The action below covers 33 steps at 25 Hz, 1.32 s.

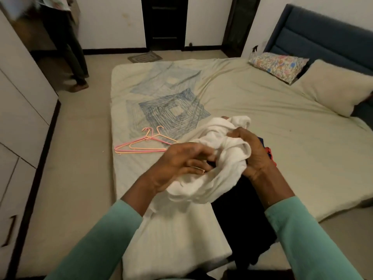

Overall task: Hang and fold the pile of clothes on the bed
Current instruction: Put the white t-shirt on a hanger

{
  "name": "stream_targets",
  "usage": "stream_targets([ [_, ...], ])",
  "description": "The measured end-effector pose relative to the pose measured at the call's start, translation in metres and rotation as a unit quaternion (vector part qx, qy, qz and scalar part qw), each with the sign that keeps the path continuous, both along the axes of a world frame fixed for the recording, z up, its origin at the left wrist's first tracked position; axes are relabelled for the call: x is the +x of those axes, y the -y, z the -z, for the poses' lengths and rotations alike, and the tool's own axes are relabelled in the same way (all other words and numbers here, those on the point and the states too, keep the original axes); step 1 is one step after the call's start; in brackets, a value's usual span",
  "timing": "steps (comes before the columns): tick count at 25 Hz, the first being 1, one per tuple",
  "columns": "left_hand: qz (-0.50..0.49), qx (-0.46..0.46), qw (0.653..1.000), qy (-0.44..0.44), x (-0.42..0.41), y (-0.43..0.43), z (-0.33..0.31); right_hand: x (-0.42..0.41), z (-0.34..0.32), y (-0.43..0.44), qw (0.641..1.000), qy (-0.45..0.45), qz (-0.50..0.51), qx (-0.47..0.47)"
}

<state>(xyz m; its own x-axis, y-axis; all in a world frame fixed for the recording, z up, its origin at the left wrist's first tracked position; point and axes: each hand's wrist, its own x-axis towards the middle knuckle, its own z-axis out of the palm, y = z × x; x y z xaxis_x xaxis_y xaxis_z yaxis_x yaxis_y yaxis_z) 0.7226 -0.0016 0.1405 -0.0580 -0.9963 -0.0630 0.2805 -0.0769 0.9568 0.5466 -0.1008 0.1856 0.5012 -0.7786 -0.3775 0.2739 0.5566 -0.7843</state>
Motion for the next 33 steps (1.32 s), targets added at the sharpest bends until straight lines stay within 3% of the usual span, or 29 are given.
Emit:
stream_targets([
  [3,-0.148,0.023,0.976,0.155,0.026,-0.014,0.051,-0.007,-0.042,-0.011,0.997,0.066,0.006,-0.027],
  [6,-0.163,0.029,0.921,0.353,0.026,-0.015,0.092,-0.004,-0.073,-0.021,0.991,0.118,0.037,-0.060],
  [8,-0.149,-0.026,0.906,0.395,0.028,-0.001,0.101,-0.004,-0.084,-0.019,0.985,0.149,0.042,-0.079],
  [10,-0.093,-0.039,0.937,0.335,0.023,0.011,0.091,-0.004,-0.096,-0.020,0.979,0.162,0.044,-0.117],
  [13,-0.058,0.001,0.986,0.156,0.011,0.022,0.065,-0.018,-0.104,-0.007,0.967,0.160,0.107,-0.165],
  [15,-0.082,-0.006,0.994,0.077,0.016,0.019,0.055,-0.034,-0.104,0.005,0.956,0.127,0.165,-0.209],
  [18,-0.090,-0.037,0.995,-0.031,0.036,0.011,0.036,-0.055,-0.085,0.027,0.954,0.150,0.203,-0.162],
  [20,-0.088,-0.046,0.994,-0.054,0.046,0.009,0.022,-0.062,-0.046,0.050,0.976,0.013,0.193,-0.101],
  [21,-0.093,-0.032,0.993,-0.066,0.048,0.010,0.015,-0.062,-0.020,0.061,0.977,-0.116,0.154,-0.089],
  [23,-0.099,0.005,0.992,-0.080,0.050,0.018,0.011,-0.053,0.026,0.074,0.938,-0.324,0.028,-0.118],
  [24,-0.101,0.027,0.993,-0.059,0.047,0.024,0.010,-0.044,0.044,0.071,0.915,-0.379,-0.012,-0.142],
  [26,-0.106,0.066,0.992,-0.013,0.041,0.037,0.013,-0.013,0.063,0.053,0.916,-0.343,-0.077,-0.191],
  [29,-0.120,0.126,0.985,-0.008,0.036,0.052,0.029,0.023,0.068,0.013,0.943,-0.189,-0.179,-0.209],
  [33,-0.148,0.192,0.969,-0.035,0.035,0.062,0.045,0.029,0.077,-0.003,0.925,-0.205,-0.169,-0.273],
])
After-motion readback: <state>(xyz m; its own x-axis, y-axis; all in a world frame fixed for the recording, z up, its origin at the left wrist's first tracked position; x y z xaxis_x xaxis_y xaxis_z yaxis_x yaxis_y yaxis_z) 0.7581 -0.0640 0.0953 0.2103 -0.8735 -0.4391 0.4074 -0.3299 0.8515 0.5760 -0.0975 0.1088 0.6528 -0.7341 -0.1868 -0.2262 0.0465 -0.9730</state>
